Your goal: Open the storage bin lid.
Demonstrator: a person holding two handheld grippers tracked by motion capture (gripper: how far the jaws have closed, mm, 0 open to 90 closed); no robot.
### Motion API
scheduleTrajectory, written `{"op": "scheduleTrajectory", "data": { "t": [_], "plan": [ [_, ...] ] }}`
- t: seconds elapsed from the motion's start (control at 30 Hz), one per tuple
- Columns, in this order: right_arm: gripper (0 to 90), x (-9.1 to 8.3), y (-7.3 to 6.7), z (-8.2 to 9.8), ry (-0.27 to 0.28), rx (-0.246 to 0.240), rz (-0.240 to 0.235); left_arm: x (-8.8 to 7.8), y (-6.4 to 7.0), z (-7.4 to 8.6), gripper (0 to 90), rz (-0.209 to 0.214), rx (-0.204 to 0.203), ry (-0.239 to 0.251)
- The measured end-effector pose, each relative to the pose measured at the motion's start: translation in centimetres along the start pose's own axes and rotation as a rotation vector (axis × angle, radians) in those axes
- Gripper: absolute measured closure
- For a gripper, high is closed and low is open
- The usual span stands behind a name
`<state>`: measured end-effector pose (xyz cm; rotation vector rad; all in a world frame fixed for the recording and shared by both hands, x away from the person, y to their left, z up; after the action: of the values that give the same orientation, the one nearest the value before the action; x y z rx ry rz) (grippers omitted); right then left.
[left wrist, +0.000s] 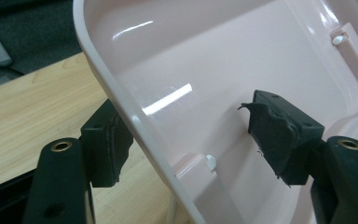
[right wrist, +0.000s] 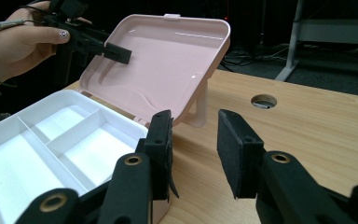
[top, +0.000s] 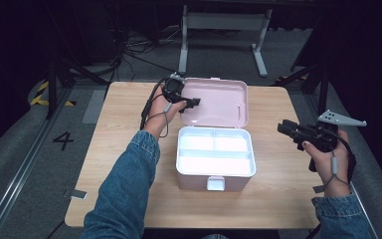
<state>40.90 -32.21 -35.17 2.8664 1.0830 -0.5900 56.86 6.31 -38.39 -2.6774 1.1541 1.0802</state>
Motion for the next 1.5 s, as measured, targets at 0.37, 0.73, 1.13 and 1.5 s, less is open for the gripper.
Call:
{"op": "scheduleTrajectory", "data": {
  "t": [0.37,0.73,1.13,1.5],
  "plan": [
    [65.7,0.2,0.0,0.1,-0.003,0.001,-0.003,1.0,-0.6,1.0,30.3,-0.009,-0.063,-0.068],
    [63.8,0.1,0.0,0.0,0.027,0.014,0.005,1.8,-0.6,1.8,27.0,-0.04,-0.123,-0.132],
    [59.3,0.5,-0.2,0.2,0.022,0.043,-0.017,2.0,-0.9,2.4,24.8,-0.035,-0.164,-0.141],
    [57.1,0.7,-0.4,0.3,0.012,0.055,-0.033,0.8,-1.1,2.1,22.5,-0.091,-0.127,-0.1]
  ]
}}
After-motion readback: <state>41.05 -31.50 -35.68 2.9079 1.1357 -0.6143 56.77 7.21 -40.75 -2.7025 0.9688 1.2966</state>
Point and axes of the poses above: each handheld gripper's, and its own axes: x roughly forward along the jaws, z roughly out of its underside, y roughly to its right, the point moved 3 cm from there along x, roughly forward along the jaws, and after that the axes turned 4 degrees about -x, right-handed, at the moved point
